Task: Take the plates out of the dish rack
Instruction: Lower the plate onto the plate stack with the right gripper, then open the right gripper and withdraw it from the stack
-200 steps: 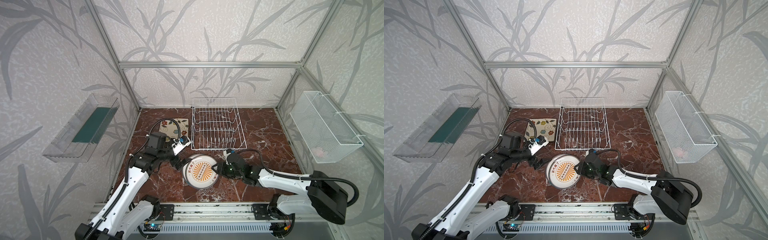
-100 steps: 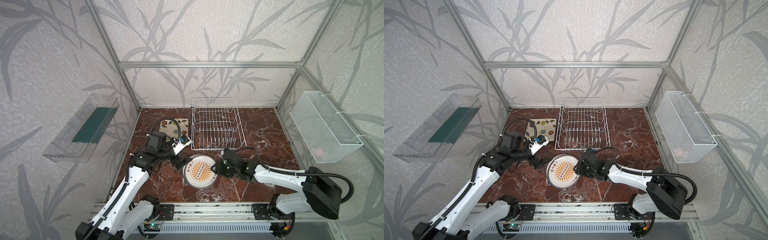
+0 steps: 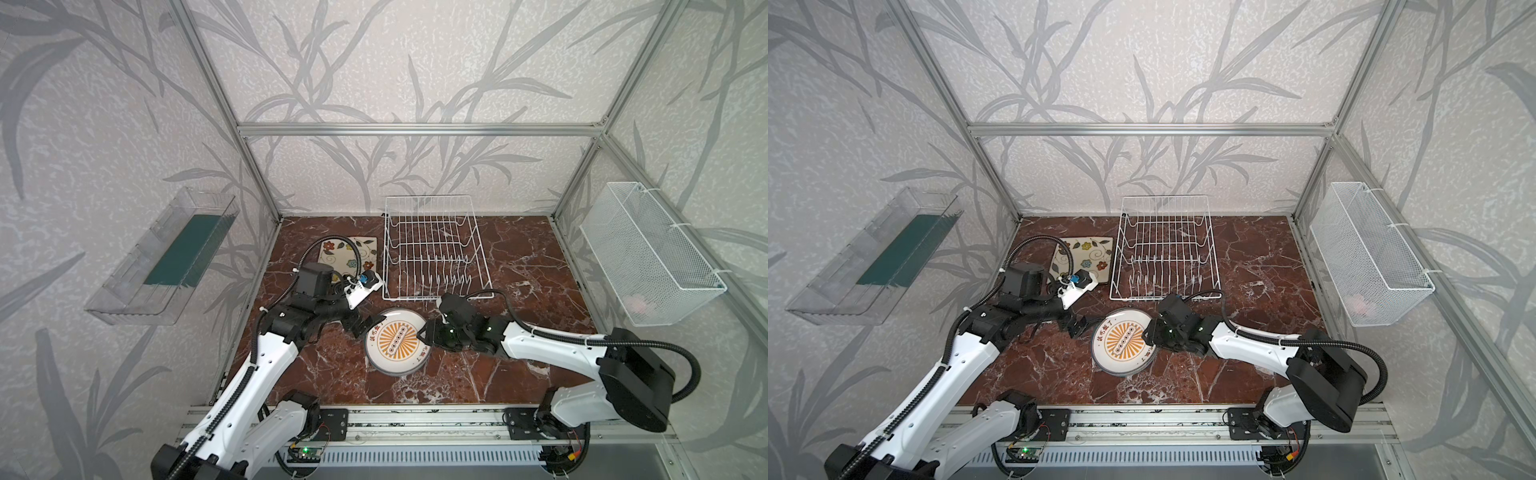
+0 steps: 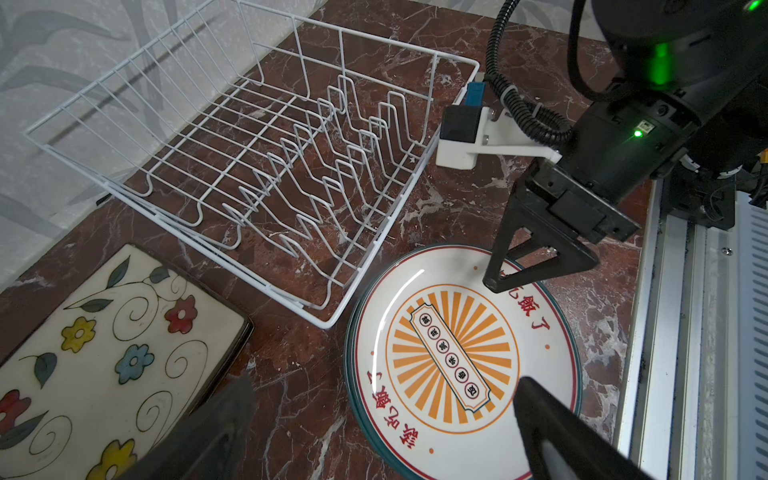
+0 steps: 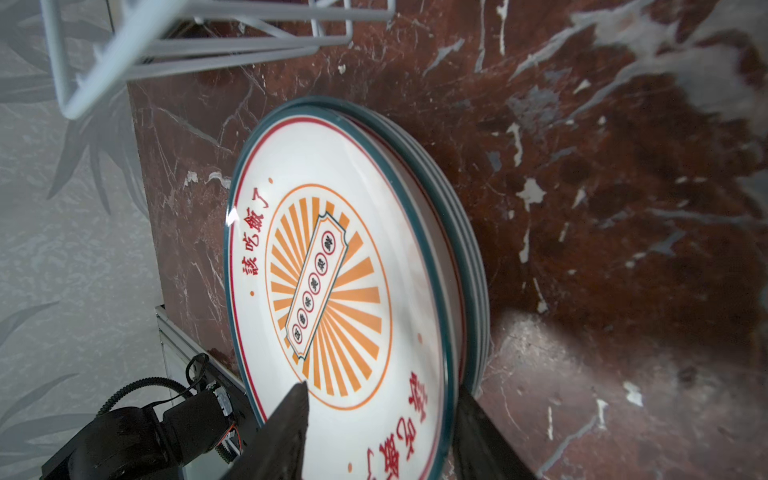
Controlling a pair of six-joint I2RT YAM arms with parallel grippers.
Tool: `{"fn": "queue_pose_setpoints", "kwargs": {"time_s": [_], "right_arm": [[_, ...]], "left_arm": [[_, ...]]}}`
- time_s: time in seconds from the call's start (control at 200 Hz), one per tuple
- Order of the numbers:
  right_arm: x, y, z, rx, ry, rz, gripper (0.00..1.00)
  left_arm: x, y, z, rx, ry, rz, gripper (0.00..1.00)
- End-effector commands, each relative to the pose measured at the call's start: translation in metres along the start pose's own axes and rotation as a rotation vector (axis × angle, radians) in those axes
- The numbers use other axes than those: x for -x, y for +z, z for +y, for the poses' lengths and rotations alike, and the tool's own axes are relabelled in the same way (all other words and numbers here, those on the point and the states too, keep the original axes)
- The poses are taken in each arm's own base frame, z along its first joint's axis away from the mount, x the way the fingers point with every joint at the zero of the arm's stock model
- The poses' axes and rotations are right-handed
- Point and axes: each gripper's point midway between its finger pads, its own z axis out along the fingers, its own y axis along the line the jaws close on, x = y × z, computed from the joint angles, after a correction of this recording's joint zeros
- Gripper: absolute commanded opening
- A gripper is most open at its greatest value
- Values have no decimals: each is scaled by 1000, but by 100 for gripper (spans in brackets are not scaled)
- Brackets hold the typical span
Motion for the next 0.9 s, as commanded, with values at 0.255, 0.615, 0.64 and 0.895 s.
{"fn": "queue_pose_setpoints", "kwargs": {"time_s": [0.255, 0.615, 0.64, 0.895], "right_arm": [[-1, -13, -7, -33, 2, -3, 55], [12, -45, -6, -31, -149, -98, 59], [12, -47, -6, -29, -171, -101, 60], [34, -96, 8, -36, -469, -274, 74]], "left_arm": [[-1, 0, -1, -4, 0, -7, 99], [5, 0, 3, 7, -3, -24, 99], [6, 0, 4, 15, -5, -29, 99], [52, -16, 30, 162, -21, -231, 99]]}}
